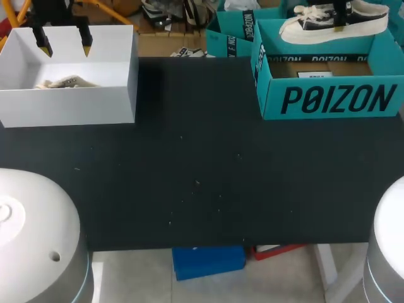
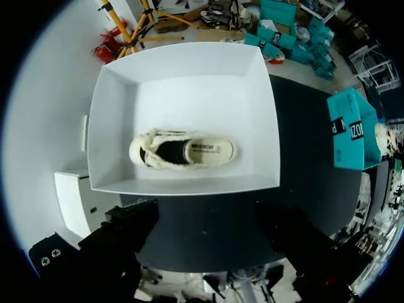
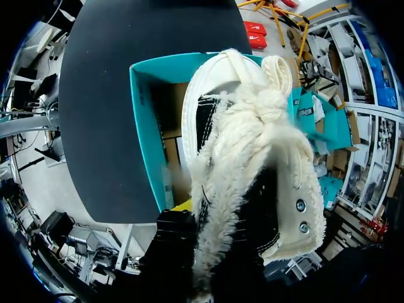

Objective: Take the shoe out of the shoebox, open the shoe tongue, remove and reinsert the insole, then place the shoe into the shoebox

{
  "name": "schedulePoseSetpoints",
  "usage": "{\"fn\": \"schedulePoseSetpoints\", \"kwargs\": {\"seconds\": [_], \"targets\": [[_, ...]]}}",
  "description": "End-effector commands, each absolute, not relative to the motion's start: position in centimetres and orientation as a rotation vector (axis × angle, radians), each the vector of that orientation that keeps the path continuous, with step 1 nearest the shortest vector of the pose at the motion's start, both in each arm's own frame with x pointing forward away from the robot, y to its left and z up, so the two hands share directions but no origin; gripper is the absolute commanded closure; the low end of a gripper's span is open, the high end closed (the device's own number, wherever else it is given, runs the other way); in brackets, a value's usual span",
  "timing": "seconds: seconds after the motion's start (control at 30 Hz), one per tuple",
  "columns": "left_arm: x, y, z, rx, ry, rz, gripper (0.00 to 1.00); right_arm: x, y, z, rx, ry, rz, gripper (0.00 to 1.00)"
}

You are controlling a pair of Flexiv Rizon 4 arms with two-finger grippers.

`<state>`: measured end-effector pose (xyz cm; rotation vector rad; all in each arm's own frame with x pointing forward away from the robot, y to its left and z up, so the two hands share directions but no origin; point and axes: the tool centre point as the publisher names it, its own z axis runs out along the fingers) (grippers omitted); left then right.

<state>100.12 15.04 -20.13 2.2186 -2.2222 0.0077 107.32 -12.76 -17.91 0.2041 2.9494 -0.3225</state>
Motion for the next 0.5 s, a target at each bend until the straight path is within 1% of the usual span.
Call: {"fn": "schedulePoseSetpoints", "kwargs": {"seconds": [0.03,0.27,0.5], "targets": [[100.1,15.0,-20.1,2.219,-2.222,0.004,0.00,100.4,-7.6,-12.2,0.148,2.748,-0.328,1.00],[100.1,15.0,-20.1,2.219,-2.222,0.004,0.00,94.7,0.1,-12.4,0.132,2.705,-0.253,1.00],[100.1,15.0,-20.1,2.219,-2.222,0.004,0.00,90.7,8.2,-14.6,0.123,2.684,-0.174,1.00]]}}
